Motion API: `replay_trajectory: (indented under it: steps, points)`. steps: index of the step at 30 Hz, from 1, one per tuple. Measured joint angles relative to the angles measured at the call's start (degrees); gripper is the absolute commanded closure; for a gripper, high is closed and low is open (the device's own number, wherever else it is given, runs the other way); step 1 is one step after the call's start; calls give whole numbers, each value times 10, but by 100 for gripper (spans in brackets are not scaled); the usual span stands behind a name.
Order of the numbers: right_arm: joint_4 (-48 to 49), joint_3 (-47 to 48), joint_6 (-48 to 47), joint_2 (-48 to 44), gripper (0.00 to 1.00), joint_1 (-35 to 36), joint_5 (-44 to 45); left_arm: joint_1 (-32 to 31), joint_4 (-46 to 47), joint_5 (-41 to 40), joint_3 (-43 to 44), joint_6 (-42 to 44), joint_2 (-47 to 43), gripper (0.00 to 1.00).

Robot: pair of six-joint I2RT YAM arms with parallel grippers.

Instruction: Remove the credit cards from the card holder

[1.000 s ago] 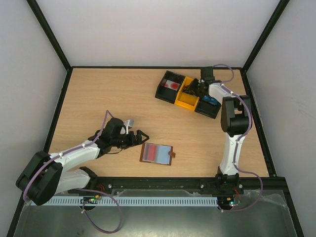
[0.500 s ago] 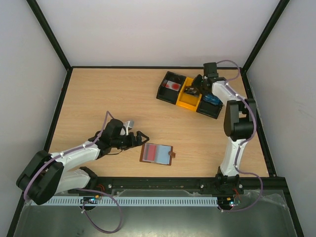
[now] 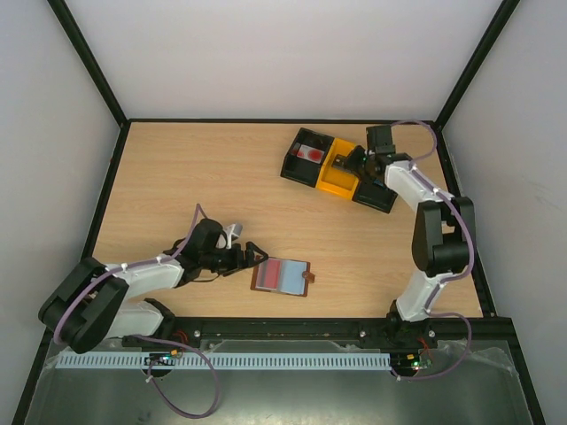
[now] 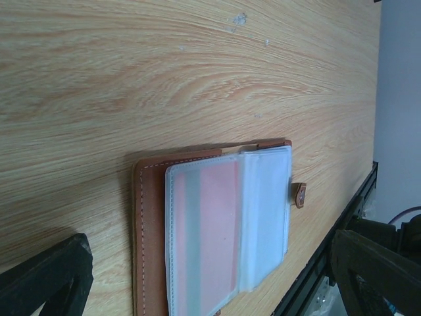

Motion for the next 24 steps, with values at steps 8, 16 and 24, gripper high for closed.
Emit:
replay_trajectory:
  steps: [8,16,24]
  points:
    - [31,-156,-2,-126,61,60,-12,-4,25,0,-10,-11,3,2]
    - [46,-282,3,-263,61,96,-23,-35,49,-10,-20,-36,2,3]
    - [82,-403,46,-379,61,192,-10,-83,76,-32,-55,-89,-35,4]
